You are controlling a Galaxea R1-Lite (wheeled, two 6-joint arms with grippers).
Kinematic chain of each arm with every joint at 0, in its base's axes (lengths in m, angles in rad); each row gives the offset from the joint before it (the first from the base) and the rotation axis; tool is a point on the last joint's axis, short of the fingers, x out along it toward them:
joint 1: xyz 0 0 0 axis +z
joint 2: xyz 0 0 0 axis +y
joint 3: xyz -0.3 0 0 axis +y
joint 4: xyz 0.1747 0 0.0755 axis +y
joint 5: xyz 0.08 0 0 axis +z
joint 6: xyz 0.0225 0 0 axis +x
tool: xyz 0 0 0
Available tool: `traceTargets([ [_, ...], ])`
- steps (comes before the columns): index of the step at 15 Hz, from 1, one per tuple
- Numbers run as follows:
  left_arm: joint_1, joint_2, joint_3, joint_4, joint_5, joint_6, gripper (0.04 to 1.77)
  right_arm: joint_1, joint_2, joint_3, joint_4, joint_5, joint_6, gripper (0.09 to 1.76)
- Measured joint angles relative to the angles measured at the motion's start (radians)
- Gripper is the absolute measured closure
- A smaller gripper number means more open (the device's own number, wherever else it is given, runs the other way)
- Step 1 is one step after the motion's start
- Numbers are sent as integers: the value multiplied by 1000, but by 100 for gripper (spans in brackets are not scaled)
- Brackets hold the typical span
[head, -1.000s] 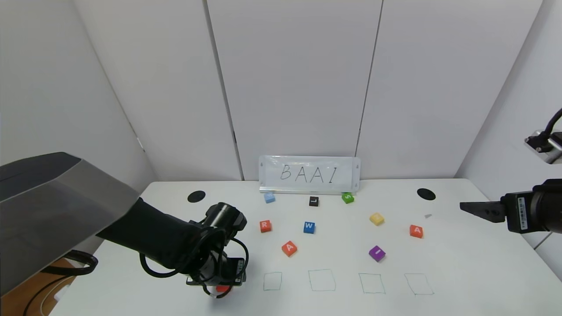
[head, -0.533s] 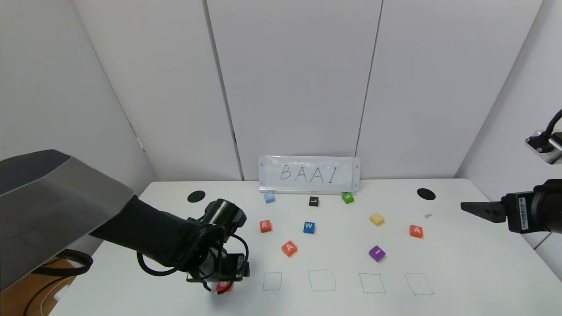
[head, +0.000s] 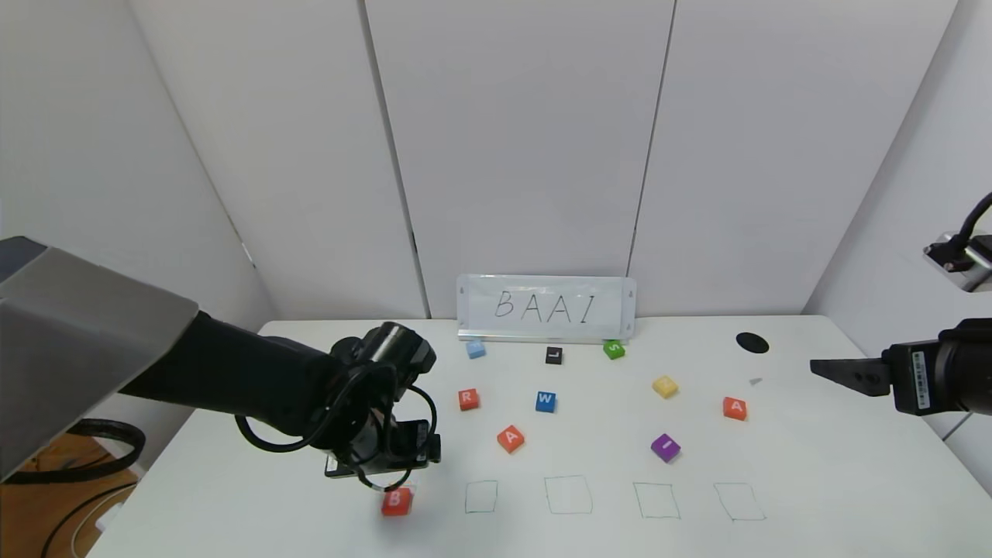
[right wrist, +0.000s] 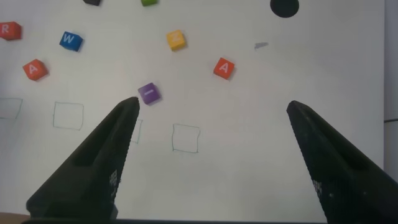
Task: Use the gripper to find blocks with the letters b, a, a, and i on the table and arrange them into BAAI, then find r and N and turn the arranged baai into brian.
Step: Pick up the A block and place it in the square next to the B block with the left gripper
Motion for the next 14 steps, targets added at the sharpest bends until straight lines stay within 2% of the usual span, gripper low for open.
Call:
traceTargets([
  [2, -1, 3, -86, 90, -1, -63, 14, 2, -2, 0, 0, -1, 0, 14],
  [5, -16, 21, -200, 191, -3, -109, 13, 3, -4, 0, 1, -1, 0, 14],
  [7, -41, 34, -245, 206, -5, -120, 12, 3, -5, 0, 1, -3, 0, 14],
  [14, -129, 95, -403, 358, -1, -328, 11, 11, -5, 4, -3, -13, -1, 14],
])
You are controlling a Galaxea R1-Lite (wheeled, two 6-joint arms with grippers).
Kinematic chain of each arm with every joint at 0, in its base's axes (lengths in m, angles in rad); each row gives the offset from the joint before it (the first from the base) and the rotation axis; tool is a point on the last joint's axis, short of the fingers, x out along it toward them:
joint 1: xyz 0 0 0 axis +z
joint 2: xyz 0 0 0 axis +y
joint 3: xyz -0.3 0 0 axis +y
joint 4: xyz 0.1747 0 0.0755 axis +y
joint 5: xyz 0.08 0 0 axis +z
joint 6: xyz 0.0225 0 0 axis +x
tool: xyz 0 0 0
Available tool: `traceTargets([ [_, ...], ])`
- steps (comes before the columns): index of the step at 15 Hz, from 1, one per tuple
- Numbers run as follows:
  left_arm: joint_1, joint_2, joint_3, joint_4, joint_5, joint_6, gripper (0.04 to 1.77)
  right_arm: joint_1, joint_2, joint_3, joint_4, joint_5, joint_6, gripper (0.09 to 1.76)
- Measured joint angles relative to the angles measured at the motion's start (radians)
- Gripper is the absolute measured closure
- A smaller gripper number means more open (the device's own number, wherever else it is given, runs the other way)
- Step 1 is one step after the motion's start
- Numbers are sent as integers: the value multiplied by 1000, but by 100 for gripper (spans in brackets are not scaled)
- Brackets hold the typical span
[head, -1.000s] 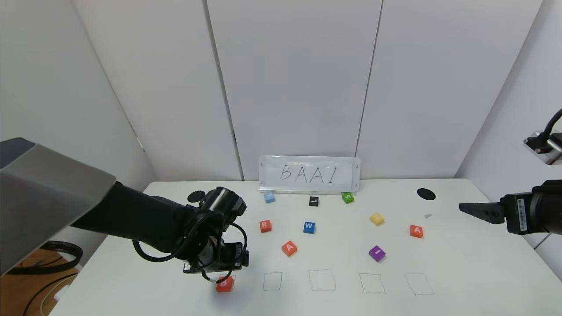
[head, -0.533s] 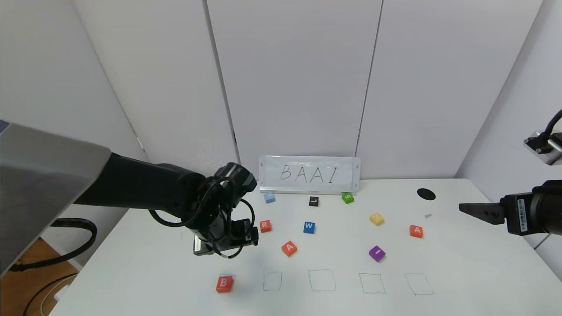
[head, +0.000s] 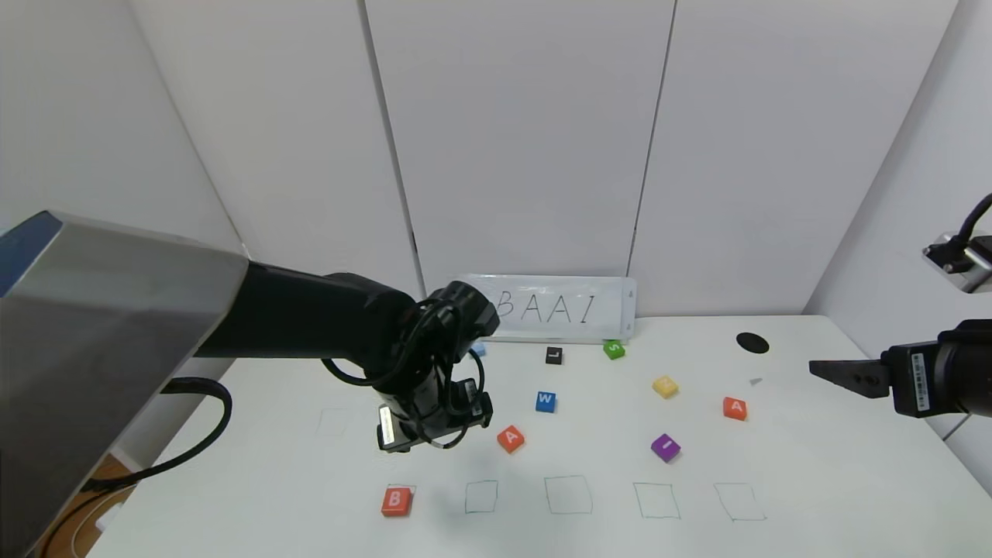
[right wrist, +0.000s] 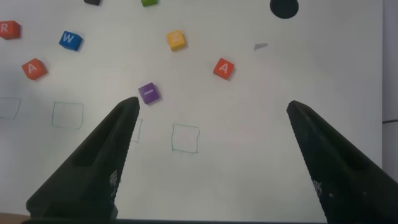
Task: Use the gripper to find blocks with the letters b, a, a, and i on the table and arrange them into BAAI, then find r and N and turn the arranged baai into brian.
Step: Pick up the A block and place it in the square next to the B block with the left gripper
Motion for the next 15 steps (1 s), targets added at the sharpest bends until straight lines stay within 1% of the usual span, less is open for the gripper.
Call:
traceTargets([
  [1, -12, 10, -19, 24, 1, -15, 11, 0, -2, -1, -1, 0, 0, 14],
  [3, -22, 26, -43, 34, 2, -25, 11, 1, -8, -2, -1, 3, 0, 14],
  [4, -25, 39, -73, 40, 1, -54, 10, 6, -13, -1, -1, 5, 2, 14],
  [5, -33, 55, -100, 53, 1, -109, 10, 11, -20, 0, 0, 7, 3, 14],
  [7, -55, 85, -137, 64, 1, -153, 10, 24, -37, 3, 6, 8, 4, 14],
  [9, -70, 111, -185, 77, 6, -239, 10, 32, -47, 7, 4, 6, 5, 14],
  [10, -82, 123, -209, 97, 10, -255, 10, 34, -52, 8, 4, 7, 4, 14],
  [11, -94, 138, -237, 115, 20, -261, 10, 35, -57, 9, 5, 7, 4, 14],
  [13, -106, 171, -309, 161, 66, -269, 10, 36, -68, 10, 7, 7, 3, 14],
  [15, -114, 210, -388, 224, 89, -279, 9, 36, -75, 10, 7, 8, 3, 14],
])
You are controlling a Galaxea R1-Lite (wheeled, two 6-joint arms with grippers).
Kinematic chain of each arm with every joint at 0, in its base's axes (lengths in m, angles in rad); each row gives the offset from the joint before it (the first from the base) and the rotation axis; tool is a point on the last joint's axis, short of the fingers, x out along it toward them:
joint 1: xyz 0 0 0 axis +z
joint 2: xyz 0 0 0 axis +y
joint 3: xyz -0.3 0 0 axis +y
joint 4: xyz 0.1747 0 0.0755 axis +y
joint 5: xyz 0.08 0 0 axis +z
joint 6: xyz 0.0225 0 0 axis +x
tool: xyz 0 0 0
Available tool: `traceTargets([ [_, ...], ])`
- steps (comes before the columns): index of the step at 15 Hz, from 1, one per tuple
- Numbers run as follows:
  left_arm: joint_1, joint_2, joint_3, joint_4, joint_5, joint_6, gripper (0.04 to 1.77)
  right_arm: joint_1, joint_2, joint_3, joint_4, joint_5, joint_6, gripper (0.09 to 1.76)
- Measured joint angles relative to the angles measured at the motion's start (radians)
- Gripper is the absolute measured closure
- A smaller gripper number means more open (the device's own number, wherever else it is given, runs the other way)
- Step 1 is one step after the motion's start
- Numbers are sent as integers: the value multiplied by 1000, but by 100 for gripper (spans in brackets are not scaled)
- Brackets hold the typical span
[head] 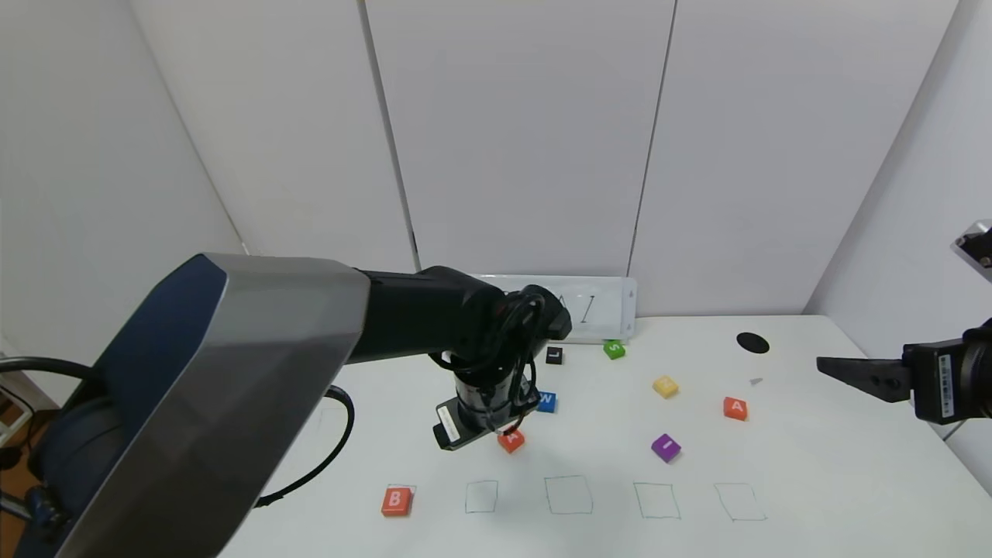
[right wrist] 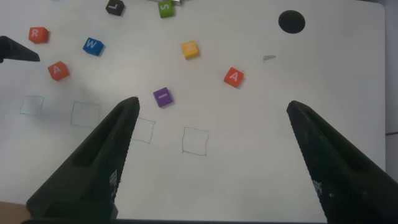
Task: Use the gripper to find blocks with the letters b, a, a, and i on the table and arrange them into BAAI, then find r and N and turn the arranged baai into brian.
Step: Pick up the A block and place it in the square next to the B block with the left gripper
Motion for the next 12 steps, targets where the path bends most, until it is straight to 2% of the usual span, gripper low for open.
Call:
traceTargets([
  [3, -15, 60, -80, 33, 23, -29, 9, 3, -4, 0, 1, 1, -1, 14],
  [5, -19, 87, -92, 8, 54, -76, 9, 7, -4, 1, 3, 3, 0, 14],
  [8, -16, 116, -95, -3, 55, -97, 9, 7, -4, 3, 2, 7, 0, 14],
  [12, 3, 138, -97, -94, 56, -109, 9, 21, 14, 11, -2, -2, 1, 14],
])
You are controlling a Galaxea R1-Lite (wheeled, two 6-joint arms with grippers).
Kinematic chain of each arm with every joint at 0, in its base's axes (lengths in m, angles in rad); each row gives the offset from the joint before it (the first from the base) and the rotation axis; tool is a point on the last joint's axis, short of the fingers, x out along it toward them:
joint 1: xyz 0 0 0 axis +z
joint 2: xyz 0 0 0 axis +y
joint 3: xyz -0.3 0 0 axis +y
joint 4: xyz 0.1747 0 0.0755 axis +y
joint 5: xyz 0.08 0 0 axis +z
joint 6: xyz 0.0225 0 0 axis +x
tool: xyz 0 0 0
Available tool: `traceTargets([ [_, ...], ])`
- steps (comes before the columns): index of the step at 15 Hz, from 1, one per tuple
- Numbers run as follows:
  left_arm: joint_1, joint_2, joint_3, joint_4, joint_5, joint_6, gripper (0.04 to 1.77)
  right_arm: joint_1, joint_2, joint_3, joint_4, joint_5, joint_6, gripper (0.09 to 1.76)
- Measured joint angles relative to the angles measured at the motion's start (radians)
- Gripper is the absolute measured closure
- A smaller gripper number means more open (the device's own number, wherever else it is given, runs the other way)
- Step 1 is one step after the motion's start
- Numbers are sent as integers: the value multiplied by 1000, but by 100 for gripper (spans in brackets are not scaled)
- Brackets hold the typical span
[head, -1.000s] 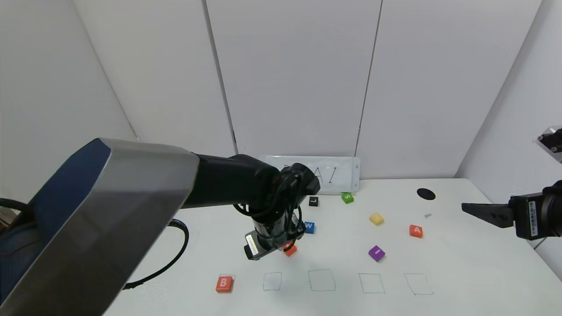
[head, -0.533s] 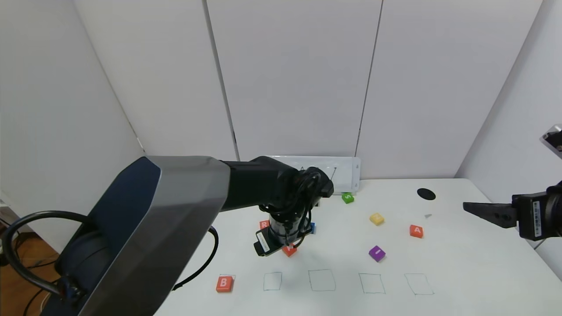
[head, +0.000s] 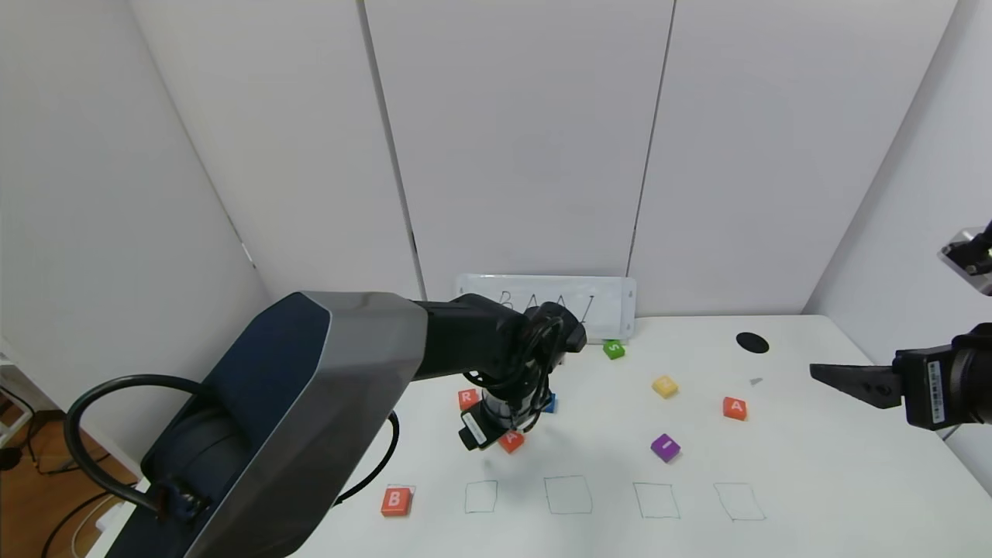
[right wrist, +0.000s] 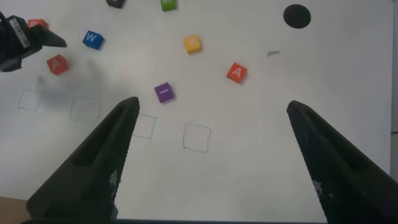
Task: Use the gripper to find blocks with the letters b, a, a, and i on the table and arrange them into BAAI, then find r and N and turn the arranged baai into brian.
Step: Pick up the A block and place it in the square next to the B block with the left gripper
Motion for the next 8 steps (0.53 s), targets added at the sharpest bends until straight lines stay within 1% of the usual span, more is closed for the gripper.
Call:
traceTargets([
  [2, 5, 13, 0, -29, 0, -3, 9, 16, 5, 7, -1, -1, 0, 14],
  [8, 11, 56, 0, -30, 2, -8, 9, 35, 10, 13, -1, -1, 0, 14],
])
